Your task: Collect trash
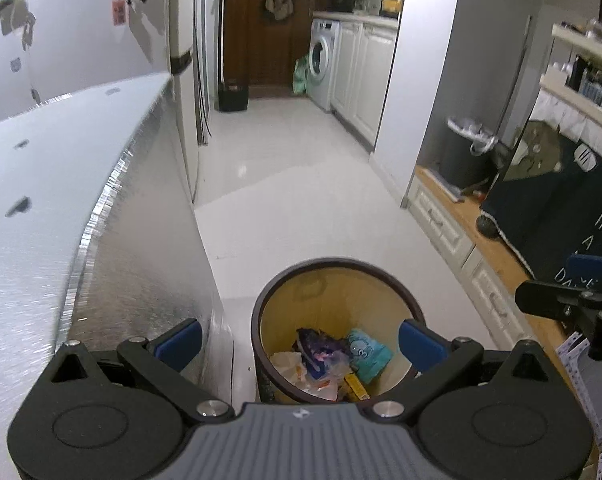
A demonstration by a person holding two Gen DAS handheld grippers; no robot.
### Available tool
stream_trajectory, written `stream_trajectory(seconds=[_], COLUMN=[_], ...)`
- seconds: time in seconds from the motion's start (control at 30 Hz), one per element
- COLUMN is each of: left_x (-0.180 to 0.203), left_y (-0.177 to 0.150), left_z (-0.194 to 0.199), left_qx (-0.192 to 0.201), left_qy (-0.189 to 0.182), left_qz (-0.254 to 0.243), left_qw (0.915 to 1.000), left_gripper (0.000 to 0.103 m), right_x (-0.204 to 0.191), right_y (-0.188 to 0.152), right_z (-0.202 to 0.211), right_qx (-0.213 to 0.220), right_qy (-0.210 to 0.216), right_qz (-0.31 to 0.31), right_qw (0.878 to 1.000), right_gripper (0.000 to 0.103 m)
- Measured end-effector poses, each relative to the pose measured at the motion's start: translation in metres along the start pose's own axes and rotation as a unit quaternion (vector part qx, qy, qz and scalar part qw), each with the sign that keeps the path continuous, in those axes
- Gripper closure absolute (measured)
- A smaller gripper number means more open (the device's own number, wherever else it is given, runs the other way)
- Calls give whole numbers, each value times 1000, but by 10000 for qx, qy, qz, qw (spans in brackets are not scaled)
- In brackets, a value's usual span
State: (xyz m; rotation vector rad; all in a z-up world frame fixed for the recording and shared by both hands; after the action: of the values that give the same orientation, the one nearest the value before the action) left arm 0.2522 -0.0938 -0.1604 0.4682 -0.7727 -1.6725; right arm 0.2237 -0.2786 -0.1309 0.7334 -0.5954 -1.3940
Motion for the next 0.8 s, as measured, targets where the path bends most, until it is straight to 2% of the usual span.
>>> stream_trajectory(seconds=[0.43,0.63,0.8], left_x=[-8,-12,-16], left_y=[-17,-33,-50], left_z=[94,123,137], left_qx=[581,787,809], left_qy=[217,315,490], left_qz=[64,75,112], left_qw=[9981,9964,9955], left_gripper=[0,0,0], right_x=[-34,-45,-54], right_y=[-6,-15,-27], right_z=[93,125,140], right_qx=[691,928,980], right_qy=[-101,-100,-119], right_qz=[-29,-15,-5], right_qw=[9976,9956,9951], right_gripper=[0,0,0])
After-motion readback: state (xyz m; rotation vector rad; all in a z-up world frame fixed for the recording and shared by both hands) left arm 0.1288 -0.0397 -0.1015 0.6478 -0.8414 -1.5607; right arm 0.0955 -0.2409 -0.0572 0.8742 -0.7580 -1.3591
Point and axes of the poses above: each gripper's, at about its wrist camera, not at the fingertips, and z roughly against the way its jaws point, x to its right, y to its top, the point moved 9 cm from there along -z, roughly the way its jaws point, and after that the axes turned 2 degrees about z, right-handed, at the moved point
